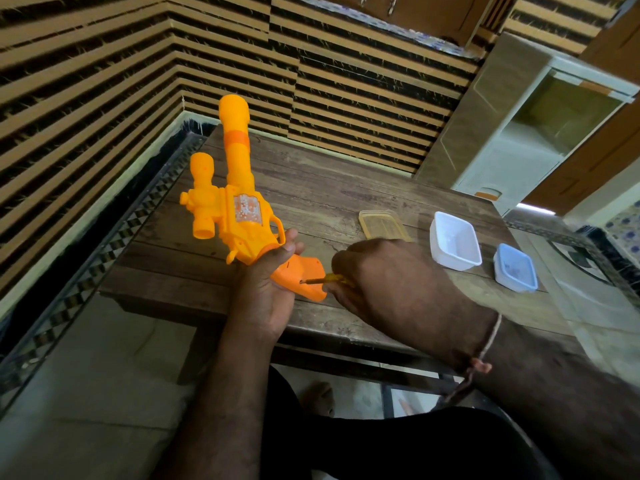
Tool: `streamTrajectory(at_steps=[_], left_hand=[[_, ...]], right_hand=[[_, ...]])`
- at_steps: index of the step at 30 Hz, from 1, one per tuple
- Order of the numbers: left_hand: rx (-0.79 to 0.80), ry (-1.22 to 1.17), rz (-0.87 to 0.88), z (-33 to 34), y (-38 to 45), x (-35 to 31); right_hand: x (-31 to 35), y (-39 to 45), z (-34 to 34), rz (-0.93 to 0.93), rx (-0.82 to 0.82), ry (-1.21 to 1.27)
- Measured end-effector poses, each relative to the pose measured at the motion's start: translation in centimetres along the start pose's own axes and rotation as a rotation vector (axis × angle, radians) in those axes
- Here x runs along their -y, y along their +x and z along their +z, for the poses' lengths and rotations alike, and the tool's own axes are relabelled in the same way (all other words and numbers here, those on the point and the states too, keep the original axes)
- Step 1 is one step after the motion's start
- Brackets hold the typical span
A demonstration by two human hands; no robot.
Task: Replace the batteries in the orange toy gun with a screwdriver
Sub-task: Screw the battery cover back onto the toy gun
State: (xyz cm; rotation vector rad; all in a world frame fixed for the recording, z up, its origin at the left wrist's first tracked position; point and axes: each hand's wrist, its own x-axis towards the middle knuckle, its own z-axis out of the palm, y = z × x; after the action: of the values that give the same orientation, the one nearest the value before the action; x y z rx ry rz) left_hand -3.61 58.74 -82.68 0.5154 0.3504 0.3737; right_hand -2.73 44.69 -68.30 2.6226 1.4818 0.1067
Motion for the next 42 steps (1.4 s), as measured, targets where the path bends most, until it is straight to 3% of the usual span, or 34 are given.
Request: streamTrajectory(at_steps=[19, 42], left_hand=[[0.016, -0.039, -0.003, 0.07, -0.20, -0.11], [0.044, -0.068, -0.005, 0.31, -0.43, -0.17]], right_hand=[[0.26, 0.17, -0.18, 0.018, 0.084, 0.043], [-0.05, -0.04, 0.13, 0.006, 0.003, 0.042]])
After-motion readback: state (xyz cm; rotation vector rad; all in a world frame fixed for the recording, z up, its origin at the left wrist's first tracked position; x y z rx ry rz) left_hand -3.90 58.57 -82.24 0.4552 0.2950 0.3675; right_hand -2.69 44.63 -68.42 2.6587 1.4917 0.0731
